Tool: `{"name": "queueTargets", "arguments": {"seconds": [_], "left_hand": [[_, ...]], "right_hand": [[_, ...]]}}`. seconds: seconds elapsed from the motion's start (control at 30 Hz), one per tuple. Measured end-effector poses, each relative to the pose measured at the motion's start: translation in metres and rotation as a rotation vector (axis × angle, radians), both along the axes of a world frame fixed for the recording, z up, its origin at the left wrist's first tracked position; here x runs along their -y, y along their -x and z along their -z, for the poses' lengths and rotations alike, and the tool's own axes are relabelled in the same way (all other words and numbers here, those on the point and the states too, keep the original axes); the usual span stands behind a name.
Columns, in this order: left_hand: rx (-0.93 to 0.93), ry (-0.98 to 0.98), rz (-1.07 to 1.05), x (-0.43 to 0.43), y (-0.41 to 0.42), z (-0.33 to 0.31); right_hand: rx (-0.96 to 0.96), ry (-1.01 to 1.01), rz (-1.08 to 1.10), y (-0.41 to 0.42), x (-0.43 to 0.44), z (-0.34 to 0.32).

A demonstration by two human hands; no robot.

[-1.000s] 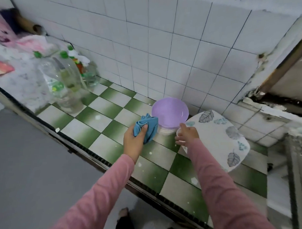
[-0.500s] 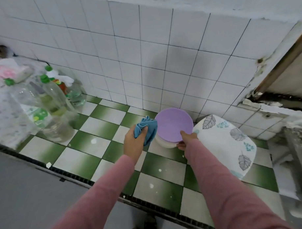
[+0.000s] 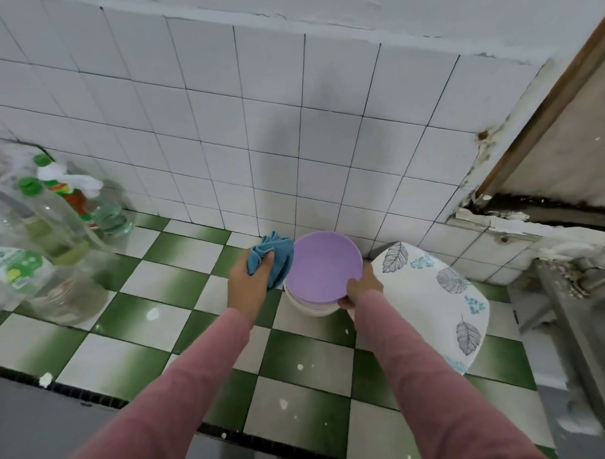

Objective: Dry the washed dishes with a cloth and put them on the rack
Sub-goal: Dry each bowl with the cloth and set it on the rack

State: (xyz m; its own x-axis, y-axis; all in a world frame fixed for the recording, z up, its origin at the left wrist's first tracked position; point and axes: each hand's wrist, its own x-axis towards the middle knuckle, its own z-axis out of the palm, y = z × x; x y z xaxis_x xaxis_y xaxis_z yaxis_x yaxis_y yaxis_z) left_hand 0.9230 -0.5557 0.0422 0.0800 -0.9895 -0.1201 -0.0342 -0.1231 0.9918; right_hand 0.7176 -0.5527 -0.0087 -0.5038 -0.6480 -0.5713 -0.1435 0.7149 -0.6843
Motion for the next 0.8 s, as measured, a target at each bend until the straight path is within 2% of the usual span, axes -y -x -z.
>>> {"name": "queueTargets", "arguments": {"seconds": [0.2,0.47,0.8], "left_hand": [[-0.022,0.032,0.012,0.014,0.008,-0.001],[-0.009,0.051,0.087,0.022,0.014,-0.003],[-0.037,0.059,0.072,0.023,0.017,0.003]], "right_hand": [[-0.054,0.089,-0.036,0.007,-0.001,-0.016],[-0.062,0.175,0.039,0.020,0.001,-0.034],[0.099,0.157,0.082,0.022,0.005,-0.028]]}}
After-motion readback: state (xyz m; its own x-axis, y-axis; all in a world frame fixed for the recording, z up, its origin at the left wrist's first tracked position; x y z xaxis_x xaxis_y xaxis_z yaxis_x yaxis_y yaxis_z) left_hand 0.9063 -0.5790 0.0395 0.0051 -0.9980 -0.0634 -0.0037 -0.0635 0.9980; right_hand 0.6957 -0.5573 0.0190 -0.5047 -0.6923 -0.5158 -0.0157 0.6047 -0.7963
